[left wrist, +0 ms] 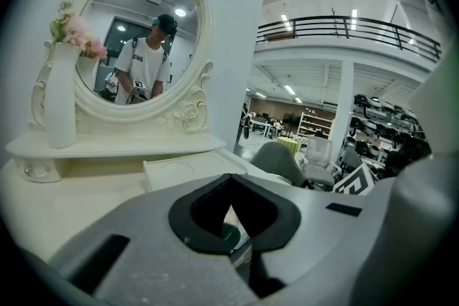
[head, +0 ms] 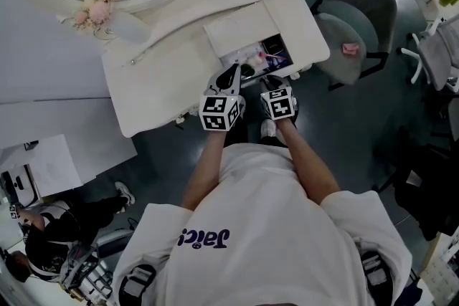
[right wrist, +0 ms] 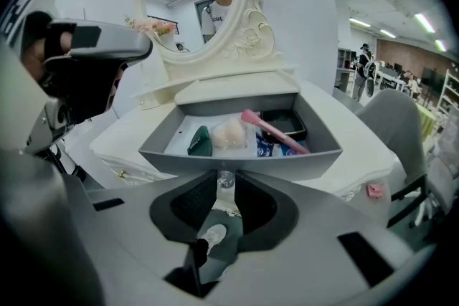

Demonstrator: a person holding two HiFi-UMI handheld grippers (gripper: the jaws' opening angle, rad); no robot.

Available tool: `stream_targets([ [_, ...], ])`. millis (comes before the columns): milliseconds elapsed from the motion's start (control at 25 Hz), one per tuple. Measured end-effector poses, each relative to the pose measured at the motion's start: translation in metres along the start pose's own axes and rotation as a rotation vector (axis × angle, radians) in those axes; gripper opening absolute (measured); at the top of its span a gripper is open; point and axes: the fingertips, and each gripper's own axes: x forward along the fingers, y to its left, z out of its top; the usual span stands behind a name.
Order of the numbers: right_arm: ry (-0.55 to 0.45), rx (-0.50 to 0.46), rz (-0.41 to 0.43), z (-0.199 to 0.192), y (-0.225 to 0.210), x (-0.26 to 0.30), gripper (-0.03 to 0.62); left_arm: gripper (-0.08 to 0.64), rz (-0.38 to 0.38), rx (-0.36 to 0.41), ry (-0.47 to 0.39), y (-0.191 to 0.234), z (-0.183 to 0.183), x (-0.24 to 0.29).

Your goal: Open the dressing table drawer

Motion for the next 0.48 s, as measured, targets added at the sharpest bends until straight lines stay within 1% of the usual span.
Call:
stream_targets([
  [80, -0.006, -0.002, 0.004, 0.007, -0.001, -0.008, 0.083, 0.014, 0.007, 0.004, -0.016, 0.004, 0.009, -0.001],
  [160, 0.016, 0.016, 0.008, 0.011, -0.002, -0.014, 0.082, 0.014, 0.015, 0.008, -0.038, 0.008, 0.022, -0.003],
  [280, 0.040, 0.037, -0.014, 0.019, -0.008, -0.022, 0.078, 0.014, 0.027, 0.018, -0.079, 0.015, 0.045, -0.004],
  [360, 0.010, 0.032, -0.035, 0.037, -0.015, -0.030, 0.077, 0.014, 0.035, 0.026, -0.107, 0.020, 0.061, -0.005],
  [480, -0.098, 0.041, -0.041, 0.081, -0.021, -0.045, 0.072, 0.014, 0.045, 0.035, -0.147, 0.026, 0.082, -0.006],
])
